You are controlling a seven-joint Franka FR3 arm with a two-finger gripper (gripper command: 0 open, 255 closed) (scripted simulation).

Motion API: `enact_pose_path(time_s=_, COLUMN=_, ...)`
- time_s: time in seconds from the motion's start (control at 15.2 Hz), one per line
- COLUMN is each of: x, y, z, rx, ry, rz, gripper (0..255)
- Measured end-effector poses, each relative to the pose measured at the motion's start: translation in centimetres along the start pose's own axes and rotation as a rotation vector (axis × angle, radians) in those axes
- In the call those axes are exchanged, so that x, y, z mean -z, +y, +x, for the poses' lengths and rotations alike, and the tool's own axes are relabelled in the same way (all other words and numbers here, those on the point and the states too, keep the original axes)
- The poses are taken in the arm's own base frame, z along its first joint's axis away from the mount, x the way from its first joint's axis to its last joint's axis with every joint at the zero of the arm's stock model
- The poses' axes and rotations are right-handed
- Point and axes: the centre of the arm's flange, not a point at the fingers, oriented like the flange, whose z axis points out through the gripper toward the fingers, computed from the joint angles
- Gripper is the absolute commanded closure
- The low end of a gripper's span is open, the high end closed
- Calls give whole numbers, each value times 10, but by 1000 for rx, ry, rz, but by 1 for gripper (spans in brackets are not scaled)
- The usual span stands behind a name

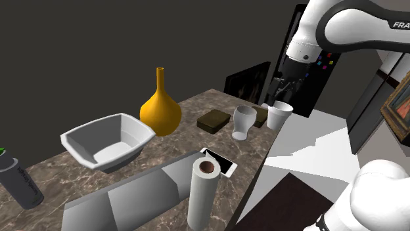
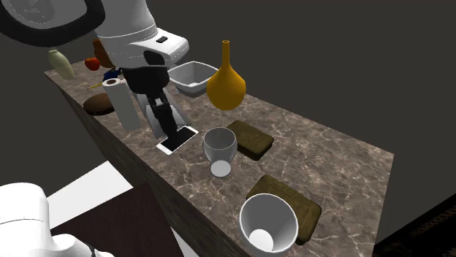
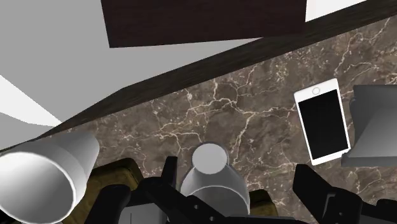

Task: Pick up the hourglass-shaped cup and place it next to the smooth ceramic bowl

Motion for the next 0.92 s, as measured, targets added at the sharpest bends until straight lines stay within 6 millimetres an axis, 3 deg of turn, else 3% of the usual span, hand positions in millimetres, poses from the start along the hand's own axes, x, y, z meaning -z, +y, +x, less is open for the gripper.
enact_pose_path(time_s=0.2, x=-10, y=-5, z=13, rx=-3, ry=-4, rz=9, gripper=0)
enact_pose_path(time_s=0.92, x=-95, y=-33, z=117, rx=-30, ry=-35, rz=88, gripper=0)
